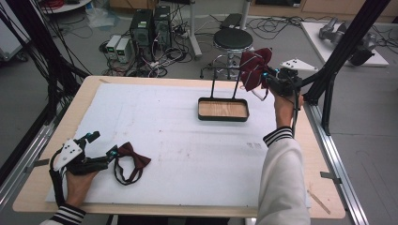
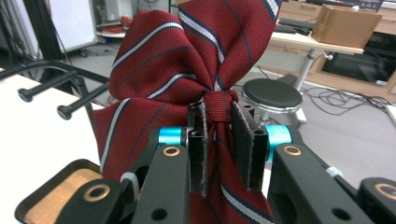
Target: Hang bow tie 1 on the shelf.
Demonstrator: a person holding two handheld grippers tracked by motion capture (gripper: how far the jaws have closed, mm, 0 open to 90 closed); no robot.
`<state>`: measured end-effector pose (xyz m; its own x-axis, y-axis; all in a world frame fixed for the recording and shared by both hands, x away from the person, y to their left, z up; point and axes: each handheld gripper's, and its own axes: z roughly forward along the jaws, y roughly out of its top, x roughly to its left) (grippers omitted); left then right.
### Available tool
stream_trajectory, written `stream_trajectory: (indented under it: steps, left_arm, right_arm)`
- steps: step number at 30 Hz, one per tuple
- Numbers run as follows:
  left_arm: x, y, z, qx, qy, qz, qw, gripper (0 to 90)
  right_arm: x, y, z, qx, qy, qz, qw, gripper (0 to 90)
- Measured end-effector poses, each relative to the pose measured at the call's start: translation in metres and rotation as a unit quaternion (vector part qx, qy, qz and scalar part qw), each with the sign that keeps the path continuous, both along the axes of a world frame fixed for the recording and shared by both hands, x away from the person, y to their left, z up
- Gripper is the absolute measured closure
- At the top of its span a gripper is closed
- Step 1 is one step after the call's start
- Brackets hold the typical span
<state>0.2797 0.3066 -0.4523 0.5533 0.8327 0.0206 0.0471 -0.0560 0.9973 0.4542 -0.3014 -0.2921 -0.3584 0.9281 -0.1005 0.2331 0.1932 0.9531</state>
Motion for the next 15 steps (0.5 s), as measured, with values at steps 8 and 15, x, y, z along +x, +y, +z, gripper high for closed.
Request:
stream_trajectory:
  steps: [8,15]
  left_arm:
    - [0.000,0.000,0.000,0.000,0.000,0.000,1.0000,10.7]
    - [0.000,0.000,0.000,0.001,0.000,0.000,1.0000,10.6]
  right_arm:
    - [0.003,-0.008,-0.003,-0.019,0.015,-0.016,0.9996,76.6]
    - [0.001,-0.017,-0.009,-0.036,0.025,-0.026,0.9987,76.4]
